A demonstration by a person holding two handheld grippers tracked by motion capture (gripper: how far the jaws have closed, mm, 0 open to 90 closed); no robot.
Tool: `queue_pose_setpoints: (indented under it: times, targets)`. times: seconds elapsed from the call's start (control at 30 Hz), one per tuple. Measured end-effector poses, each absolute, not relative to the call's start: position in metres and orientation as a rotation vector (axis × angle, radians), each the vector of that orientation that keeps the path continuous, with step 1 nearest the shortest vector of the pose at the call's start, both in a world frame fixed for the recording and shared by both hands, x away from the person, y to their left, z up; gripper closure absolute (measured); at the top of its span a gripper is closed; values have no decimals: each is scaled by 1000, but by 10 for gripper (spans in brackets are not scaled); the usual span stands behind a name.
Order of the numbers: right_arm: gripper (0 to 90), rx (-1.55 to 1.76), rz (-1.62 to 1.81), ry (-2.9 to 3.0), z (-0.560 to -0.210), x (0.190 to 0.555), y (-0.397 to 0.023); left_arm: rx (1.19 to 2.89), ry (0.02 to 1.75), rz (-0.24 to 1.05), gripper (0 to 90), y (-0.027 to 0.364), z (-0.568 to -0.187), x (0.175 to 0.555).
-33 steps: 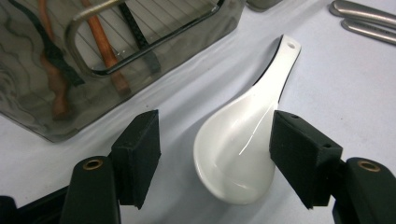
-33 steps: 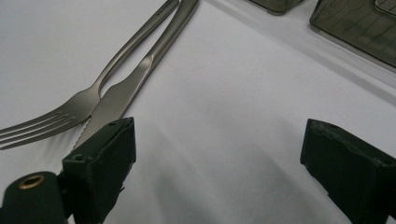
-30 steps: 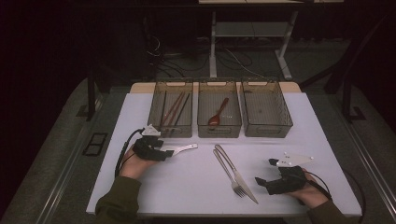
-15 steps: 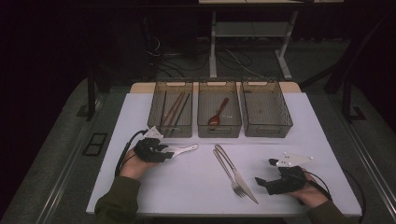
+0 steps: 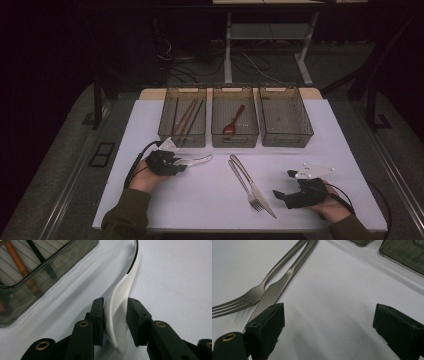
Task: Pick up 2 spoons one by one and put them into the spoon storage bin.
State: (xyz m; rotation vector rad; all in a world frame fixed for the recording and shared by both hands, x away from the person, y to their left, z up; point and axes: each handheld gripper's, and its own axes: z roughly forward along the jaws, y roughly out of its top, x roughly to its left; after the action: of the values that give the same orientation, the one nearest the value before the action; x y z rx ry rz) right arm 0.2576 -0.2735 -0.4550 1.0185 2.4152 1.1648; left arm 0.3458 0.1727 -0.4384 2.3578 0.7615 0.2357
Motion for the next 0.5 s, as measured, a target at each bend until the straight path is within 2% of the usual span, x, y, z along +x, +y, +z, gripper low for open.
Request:
queue_pose_setpoints:
  times: [0.23,0.5]
  targets:
    - [103,1017,1157,2418,-455,258,-273,2376,754,237,753,170,-438,344]
    - [103,1014,1158,2421,-455,258,-273,2380,761,244,756,168,-437,343]
